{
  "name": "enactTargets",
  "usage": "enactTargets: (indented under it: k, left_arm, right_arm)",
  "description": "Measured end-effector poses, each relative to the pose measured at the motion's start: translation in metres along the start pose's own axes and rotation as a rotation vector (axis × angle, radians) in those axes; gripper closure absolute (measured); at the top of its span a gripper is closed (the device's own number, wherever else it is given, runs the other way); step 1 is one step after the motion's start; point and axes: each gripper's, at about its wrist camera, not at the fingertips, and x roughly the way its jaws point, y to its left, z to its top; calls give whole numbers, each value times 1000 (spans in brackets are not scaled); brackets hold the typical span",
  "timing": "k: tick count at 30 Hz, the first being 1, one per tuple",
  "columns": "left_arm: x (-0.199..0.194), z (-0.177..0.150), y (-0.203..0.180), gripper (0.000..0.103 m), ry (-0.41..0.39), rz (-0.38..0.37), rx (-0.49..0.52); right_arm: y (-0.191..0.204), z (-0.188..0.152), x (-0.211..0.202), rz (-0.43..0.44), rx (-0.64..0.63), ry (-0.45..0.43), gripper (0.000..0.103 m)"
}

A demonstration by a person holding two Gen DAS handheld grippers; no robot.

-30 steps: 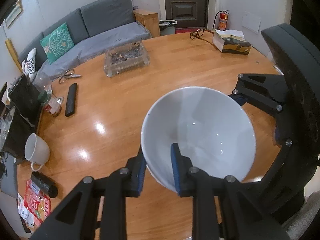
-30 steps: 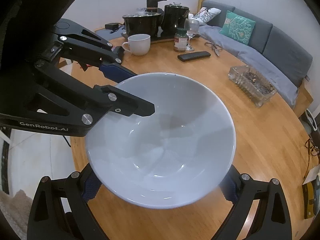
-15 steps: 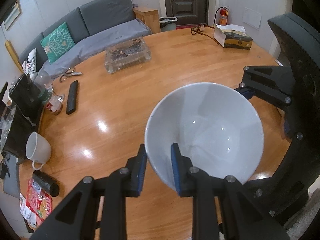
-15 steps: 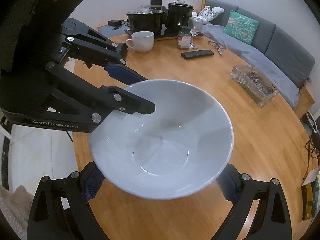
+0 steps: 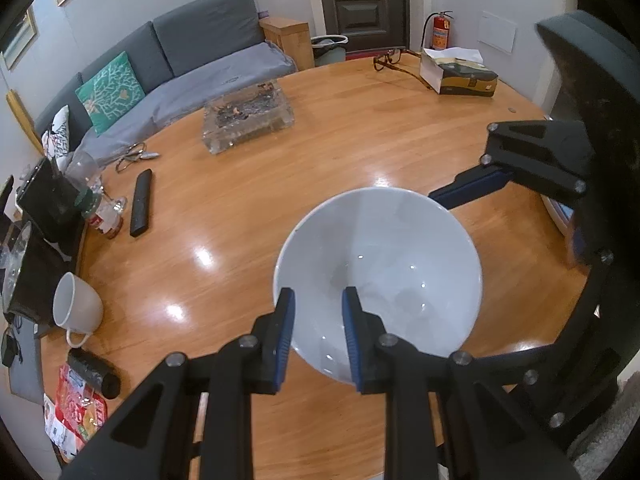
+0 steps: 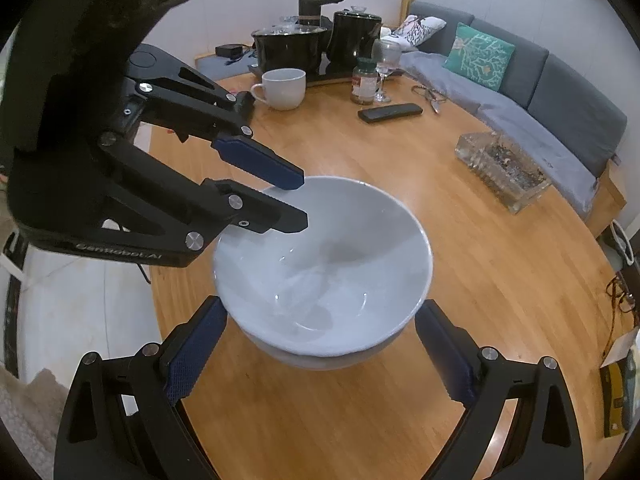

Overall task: Organize plates and bowls
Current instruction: 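Lower the white bowl onto the bowl stack and open both grippers, then move both grippers to the rim of the three-bowl stack and close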

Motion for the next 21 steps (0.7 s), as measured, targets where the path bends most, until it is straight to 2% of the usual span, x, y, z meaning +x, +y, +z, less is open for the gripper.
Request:
enactTargets:
  k: [8,11,15,19,20,21]
  left_arm:
    - [-8,1,13,82,-14,22,-37]
    - [-7,1,13,81,-12,22,-46]
    - [-5,0,13,74,-7,17,-55]
    - [-4,-1,14,73,-7,12,-61]
    - [-4,-1,15,68,-8,12,-67]
    - [-5,-1,15,58,-9,13,-73]
  right_arm:
    - [3,4,-18,9,-1,-66,11]
    - [4,1,-12,3,11,-43,10]
    - [4,-6,-6,-2,22,-34,9]
    - [-3,-9,-3,43,65,-32,11]
    - [-2,-11,-3,41,65,-34,11]
    - [-1,-12,-4,38,68,-38,11]
